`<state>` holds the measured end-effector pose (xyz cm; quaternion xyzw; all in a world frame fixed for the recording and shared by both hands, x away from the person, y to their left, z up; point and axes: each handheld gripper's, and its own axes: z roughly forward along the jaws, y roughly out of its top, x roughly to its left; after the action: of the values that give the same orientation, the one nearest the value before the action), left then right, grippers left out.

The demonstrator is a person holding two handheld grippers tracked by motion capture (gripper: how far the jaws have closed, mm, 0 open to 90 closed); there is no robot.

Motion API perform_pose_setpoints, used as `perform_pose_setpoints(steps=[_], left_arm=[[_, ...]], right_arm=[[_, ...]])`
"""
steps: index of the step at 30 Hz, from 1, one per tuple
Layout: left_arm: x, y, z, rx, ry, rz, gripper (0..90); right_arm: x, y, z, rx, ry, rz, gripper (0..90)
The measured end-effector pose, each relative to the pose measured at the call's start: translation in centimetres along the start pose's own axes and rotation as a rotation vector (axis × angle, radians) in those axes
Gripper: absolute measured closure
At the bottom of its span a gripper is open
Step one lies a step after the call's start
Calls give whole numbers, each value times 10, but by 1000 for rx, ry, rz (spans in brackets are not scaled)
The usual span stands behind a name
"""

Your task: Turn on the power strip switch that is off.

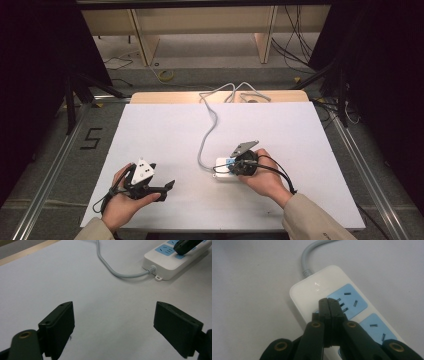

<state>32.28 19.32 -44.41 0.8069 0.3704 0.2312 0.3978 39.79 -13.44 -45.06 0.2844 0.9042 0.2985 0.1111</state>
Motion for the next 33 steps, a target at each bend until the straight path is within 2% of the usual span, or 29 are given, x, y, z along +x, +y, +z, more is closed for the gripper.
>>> perform_pose_setpoints(steps=[12,17,23,33], left_arm=[[0,0,0,8,1,-2,173],[0,0,0,12,2,-3,174],[0,0,1,14,1,-7,175],[0,-1,1,19,2,-5,175]], right_arm=[[-1,0,-6,-33,-12,2,867],[-1,-1,-10,-47,-12,25,832],[-3,-5,-15,-63,-15,30,803],[-3,-7,-23,-99,-9,41,705]])
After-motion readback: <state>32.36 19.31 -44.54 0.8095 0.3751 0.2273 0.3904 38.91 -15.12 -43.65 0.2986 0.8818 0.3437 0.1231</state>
